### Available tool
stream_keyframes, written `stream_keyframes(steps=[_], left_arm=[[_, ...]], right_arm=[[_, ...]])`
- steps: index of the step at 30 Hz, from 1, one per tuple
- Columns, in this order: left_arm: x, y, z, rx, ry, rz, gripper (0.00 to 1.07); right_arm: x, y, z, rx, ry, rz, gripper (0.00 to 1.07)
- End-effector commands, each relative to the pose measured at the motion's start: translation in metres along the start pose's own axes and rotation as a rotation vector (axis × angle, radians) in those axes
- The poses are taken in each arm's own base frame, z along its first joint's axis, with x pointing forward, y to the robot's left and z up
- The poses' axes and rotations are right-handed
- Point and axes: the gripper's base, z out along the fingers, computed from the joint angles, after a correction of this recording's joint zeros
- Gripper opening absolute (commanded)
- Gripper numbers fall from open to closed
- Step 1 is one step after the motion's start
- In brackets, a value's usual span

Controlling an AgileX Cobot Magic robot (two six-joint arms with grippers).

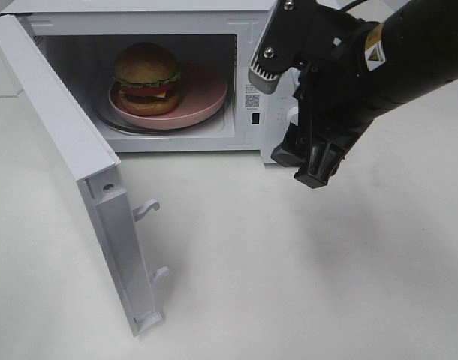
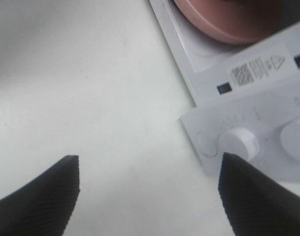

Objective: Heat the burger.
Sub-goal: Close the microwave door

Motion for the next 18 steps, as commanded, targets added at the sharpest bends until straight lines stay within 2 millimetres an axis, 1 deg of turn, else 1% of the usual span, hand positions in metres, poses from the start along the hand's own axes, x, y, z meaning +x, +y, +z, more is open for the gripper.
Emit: stream_keyframes(steps=[1,2,3,4,5,6,8,9,11,12,13,18], left_arm=[[0.001,-0.001,-0.001,0.006,-0.006,-0.007,0.96],[0.001,-0.001,-0.001,0.006,-0.006,-0.007,0.96],[0.001,-0.001,-0.001,0.006,-0.006,-0.007,0.96],[0.001,-0.001,-0.001,0.006,-0.006,-0.007,0.96],[0.001,-0.001,-0.001,0.006,-0.006,-0.007,0.96],[0.001,-0.001,-0.001,0.006,-0.006,-0.007,0.96],[0.001,-0.001,-0.001,0.006,-0.006,-0.007,0.96],[0.001,-0.001,-0.001,0.006,-0.006,-0.007,0.96],[0.001,-0.001,-0.001,0.006,-0.006,-0.007,0.96],[0.001,-0.001,-0.001,0.006,-0.006,-0.007,0.96],[0.001,-0.001,-0.001,0.006,-0.006,-0.007,0.96],[0.001,-0.001,-0.001,0.006,-0.006,-0.007,0.96]], right_arm=[[0.007,0.001,-0.009,-0.008,0.032,0.124,0.76],[0.009,0.002,-0.015,-0.01,0.053,0.198,0.76],[0.011,0.002,-0.017,-0.013,0.067,0.234,0.76],[0.011,0.002,-0.017,-0.013,0.067,0.234,0.76],[0.015,0.003,-0.022,-0.018,0.1,0.287,0.76],[0.015,0.003,-0.022,-0.018,0.1,0.287,0.76],[0.022,0.006,-0.029,-0.032,0.18,0.356,0.76],[0.022,0.006,-0.029,-0.032,0.18,0.356,0.76],[0.03,0.009,-0.035,-0.043,0.26,0.406,0.76],[0.03,0.009,-0.035,-0.043,0.26,0.406,0.76],[0.034,0.01,-0.04,-0.046,0.295,0.43,0.76],[0.037,0.011,-0.049,-0.051,0.32,0.436,0.76]])
